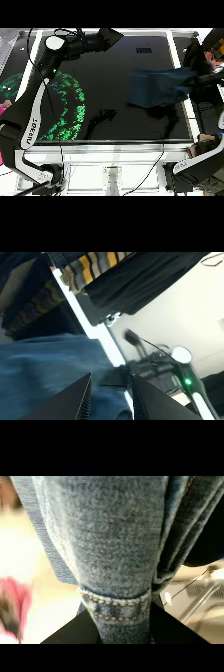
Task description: Fold the clothes and pants, and hang the long-sleeved shirts on hangers.
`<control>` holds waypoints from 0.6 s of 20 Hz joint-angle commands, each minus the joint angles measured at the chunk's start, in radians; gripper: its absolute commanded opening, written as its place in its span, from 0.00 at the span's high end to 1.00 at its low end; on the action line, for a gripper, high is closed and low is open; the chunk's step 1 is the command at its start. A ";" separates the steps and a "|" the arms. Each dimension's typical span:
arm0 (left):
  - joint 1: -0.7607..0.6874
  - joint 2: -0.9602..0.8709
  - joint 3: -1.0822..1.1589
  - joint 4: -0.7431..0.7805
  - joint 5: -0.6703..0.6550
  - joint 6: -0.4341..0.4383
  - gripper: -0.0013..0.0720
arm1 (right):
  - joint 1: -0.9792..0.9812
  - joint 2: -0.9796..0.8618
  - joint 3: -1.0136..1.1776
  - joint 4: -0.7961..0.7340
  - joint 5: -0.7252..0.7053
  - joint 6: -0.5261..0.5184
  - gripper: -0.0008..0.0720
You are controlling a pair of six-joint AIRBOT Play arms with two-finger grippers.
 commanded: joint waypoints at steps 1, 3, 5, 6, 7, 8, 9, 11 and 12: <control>0.003 0.001 0.001 -0.018 0.003 0.000 0.60 | -0.245 0.058 0.004 -0.119 0.037 0.000 0.97; 0.003 0.001 0.001 -0.018 0.005 0.000 0.60 | -0.357 0.083 0.005 -0.206 0.052 0.021 0.97; 0.003 0.001 0.001 -0.018 0.014 0.001 0.60 | -0.454 0.097 0.005 -0.290 0.074 0.038 0.97; 0.003 0.001 0.001 -0.018 0.022 0.002 0.60 | -0.492 0.098 0.004 -0.312 0.081 0.056 0.97; 0.003 0.001 0.001 -0.018 0.034 0.015 0.60 | -0.518 0.098 0.004 -0.312 0.083 0.062 0.97; 0.003 0.001 0.001 -0.018 0.042 0.035 0.60 | -0.532 0.098 0.004 -0.313 0.083 0.064 0.97; 0.003 0.001 0.001 -0.018 0.047 0.034 0.60 | -0.533 0.098 0.004 -0.314 0.084 0.071 0.97; 0.008 0.001 0.001 -0.017 0.048 0.034 0.60 | -0.525 0.098 0.003 -0.340 0.089 0.076 0.96; 0.011 0.001 0.001 -0.017 0.048 0.035 0.60 | -0.523 0.098 0.004 -0.346 0.087 0.075 0.95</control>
